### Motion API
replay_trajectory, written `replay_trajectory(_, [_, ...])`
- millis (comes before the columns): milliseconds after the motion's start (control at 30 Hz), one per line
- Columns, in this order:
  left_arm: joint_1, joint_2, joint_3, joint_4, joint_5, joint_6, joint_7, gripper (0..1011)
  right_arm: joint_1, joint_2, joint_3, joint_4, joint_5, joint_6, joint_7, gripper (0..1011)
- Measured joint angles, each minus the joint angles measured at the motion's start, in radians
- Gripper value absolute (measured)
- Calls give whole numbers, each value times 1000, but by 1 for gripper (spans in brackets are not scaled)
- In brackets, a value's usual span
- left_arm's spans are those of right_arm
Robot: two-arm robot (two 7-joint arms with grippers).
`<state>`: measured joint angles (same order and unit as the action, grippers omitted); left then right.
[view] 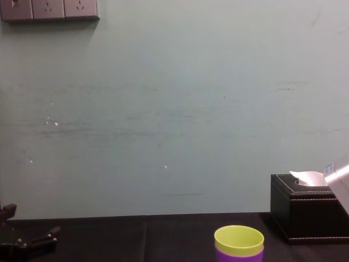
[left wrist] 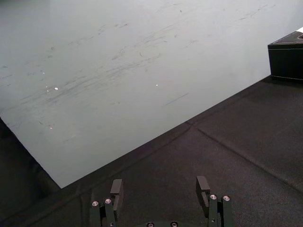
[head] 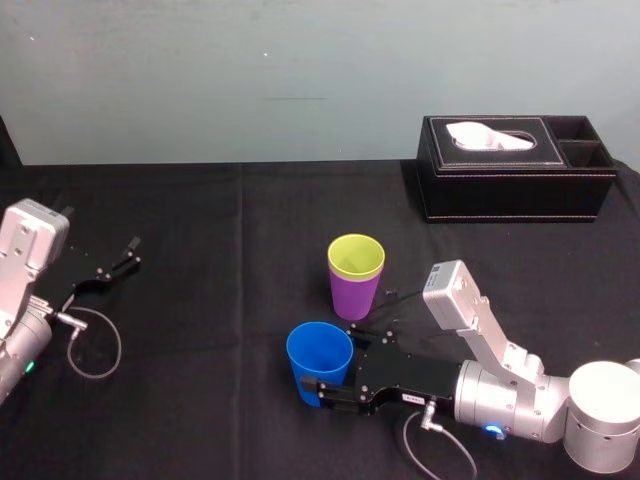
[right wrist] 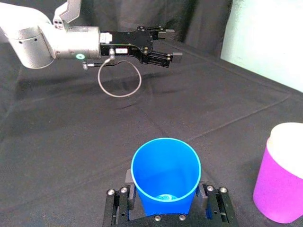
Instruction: Stack the three plastic cups sequentially using one hand.
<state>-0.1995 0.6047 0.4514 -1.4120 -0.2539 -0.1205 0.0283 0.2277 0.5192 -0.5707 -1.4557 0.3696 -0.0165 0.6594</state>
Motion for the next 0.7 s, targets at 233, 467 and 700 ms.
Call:
replay_trajectory(233, [0,0,0,0,0,0,0,1010,-1,1,1,-1,0,-1,0,724])
replay_trajectory(467, [0,0,0,0,0,0,0,1010,-1,1,1,-1,0,-1,0,724])
replay_trajectory(700, [0,0,0,0,0,0,0,1010,-26,16,16,-42,-2,-20,-27,724])
